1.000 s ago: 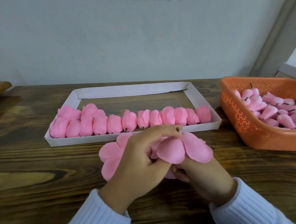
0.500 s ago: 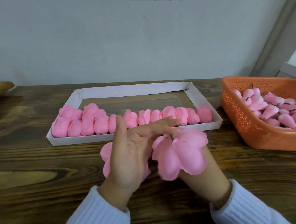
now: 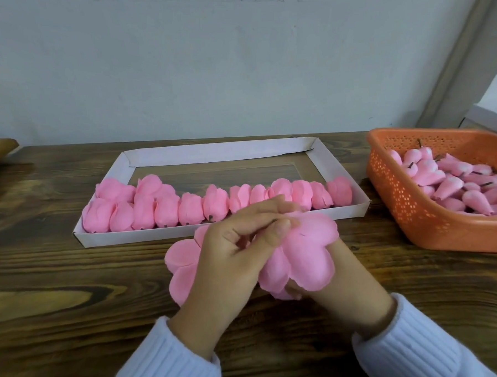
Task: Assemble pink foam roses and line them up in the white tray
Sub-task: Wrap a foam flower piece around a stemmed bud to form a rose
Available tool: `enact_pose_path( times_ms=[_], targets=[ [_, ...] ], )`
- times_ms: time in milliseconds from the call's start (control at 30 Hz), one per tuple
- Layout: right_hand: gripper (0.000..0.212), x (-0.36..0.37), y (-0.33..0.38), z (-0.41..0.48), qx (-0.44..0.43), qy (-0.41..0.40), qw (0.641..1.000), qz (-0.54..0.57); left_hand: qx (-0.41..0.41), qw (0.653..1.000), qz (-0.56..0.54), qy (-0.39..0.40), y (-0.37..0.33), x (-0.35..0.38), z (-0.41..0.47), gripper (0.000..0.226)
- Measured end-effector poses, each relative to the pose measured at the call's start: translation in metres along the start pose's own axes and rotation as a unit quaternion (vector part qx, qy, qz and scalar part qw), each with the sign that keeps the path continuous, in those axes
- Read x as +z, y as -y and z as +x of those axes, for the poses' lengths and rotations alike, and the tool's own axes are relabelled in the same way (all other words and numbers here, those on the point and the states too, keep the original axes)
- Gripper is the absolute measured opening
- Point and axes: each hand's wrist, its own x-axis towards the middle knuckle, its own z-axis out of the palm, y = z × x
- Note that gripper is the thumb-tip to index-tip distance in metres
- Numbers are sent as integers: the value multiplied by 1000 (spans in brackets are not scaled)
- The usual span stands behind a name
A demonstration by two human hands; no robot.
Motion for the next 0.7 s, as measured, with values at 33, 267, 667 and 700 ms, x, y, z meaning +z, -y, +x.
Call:
enact_pose_path(
  times_ms=[33, 267, 667, 700],
  targets=[
    [53, -16, -3, 20, -4, 49, 994, 99, 13, 999, 14, -29, 0, -1, 0, 19],
    [43, -32, -8, 34, -222, -197, 946, 128, 125, 968, 205, -78, 5, -10, 1, 17],
    [13, -20, -9, 34, -157, -239, 947, -147, 54, 949, 308, 44, 26, -2, -4, 12],
    [12, -20, -9, 34, -147, -237, 948, -152, 51, 948, 312, 44, 26, -2, -4, 11]
  ],
)
